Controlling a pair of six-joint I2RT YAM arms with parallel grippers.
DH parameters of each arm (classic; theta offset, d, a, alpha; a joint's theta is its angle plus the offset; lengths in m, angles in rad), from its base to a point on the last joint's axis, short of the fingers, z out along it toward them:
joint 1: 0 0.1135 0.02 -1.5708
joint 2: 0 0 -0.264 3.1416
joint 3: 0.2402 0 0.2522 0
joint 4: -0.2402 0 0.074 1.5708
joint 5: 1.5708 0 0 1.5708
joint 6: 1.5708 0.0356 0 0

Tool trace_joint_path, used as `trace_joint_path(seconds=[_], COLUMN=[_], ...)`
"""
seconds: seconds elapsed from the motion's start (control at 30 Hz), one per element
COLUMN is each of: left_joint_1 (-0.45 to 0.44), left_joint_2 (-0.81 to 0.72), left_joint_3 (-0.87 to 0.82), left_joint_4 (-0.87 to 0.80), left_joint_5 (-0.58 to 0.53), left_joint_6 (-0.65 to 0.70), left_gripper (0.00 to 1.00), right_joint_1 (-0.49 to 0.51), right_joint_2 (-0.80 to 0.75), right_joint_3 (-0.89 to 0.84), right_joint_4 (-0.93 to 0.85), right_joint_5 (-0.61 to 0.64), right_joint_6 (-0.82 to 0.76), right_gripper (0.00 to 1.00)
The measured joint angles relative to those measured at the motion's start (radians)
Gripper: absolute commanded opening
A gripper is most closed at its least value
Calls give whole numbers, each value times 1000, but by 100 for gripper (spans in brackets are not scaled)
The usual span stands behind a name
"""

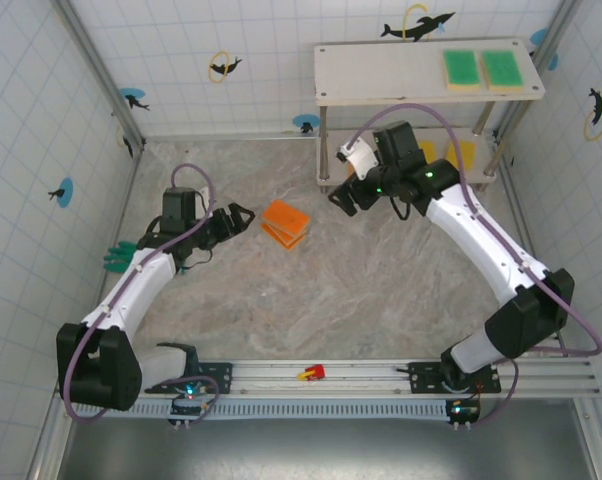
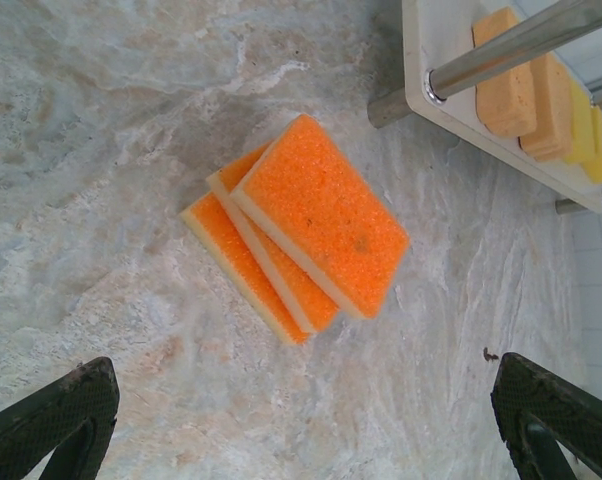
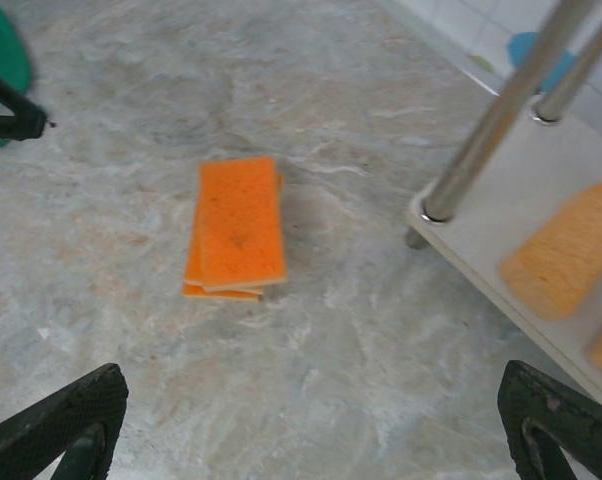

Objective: Place and organize the cleaning sponges onto the shelf

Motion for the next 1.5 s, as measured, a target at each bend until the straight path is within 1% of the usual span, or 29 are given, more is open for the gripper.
trace_joint_path(seconds=[0.23,0.43,0.73,1.07,1.27,1.5], left_joint_1=[0,0,0,0,0,0], left_joint_2=[40,40,40,41,41,41], left_joint_3=[-13,-13,-13,-2,0,0], left_joint_4=[11,11,7,-13,-16,-19], left_joint_5=[5,5,-15,-23,-32,-42], left_joint_6=[-31,-53,-76,-99,-113,-120], left_gripper=[97,97,97,97,97,97], right_joint_1=[79,98,114,122,123,129], right_joint_2=[161,285,341,362,412,436], right_joint_3=[0,0,30,30,30,30], right_joint_4=[29,35,77,119,138,212], right_joint_5=[-47,-87,-89,-88,-89,-80], right_joint_6=[-4,8,35,31,31,64], right_gripper=[98,98,98,98,98,98])
